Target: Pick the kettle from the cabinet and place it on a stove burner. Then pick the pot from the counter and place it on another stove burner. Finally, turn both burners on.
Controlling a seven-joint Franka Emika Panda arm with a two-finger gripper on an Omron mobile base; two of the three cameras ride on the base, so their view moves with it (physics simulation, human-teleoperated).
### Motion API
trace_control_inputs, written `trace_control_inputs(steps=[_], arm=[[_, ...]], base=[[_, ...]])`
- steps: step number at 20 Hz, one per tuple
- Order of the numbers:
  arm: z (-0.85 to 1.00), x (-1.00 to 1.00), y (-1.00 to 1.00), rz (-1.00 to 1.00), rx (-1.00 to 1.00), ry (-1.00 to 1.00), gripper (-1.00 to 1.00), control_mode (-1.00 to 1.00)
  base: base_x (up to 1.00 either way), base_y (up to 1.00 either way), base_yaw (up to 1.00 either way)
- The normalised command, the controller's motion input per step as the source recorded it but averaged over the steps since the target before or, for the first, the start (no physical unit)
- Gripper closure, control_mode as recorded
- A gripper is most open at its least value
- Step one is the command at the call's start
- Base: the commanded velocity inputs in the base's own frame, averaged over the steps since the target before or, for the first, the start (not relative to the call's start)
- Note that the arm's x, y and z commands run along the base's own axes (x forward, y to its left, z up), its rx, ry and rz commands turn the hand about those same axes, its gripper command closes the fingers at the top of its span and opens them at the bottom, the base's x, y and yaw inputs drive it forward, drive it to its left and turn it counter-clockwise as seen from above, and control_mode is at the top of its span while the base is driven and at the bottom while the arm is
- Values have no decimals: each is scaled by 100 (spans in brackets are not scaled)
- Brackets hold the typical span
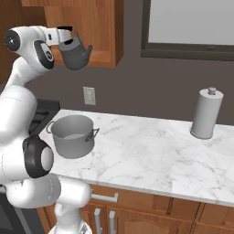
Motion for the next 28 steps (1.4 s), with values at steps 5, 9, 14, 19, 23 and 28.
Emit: trace_control_inputs(steps=[5, 9, 14, 19, 23, 28], arm=[[0, -44, 0, 0, 0, 0, 100, -100], [0, -41, -3, 0, 0, 0, 100, -100], [-4, -42, -10, 0, 0, 0, 100, -100], [-10, -46, -13, 0, 0, 0, 100, -100], [-11, -42, -11, 0, 0, 0, 100, -100], [-17, -38, -8, 0, 0, 2, 100, -100]], base=[[0, 0, 0], [0, 0, 0], [0, 0, 0], [0, 0, 0], [0, 0, 0], [0, 0, 0]])
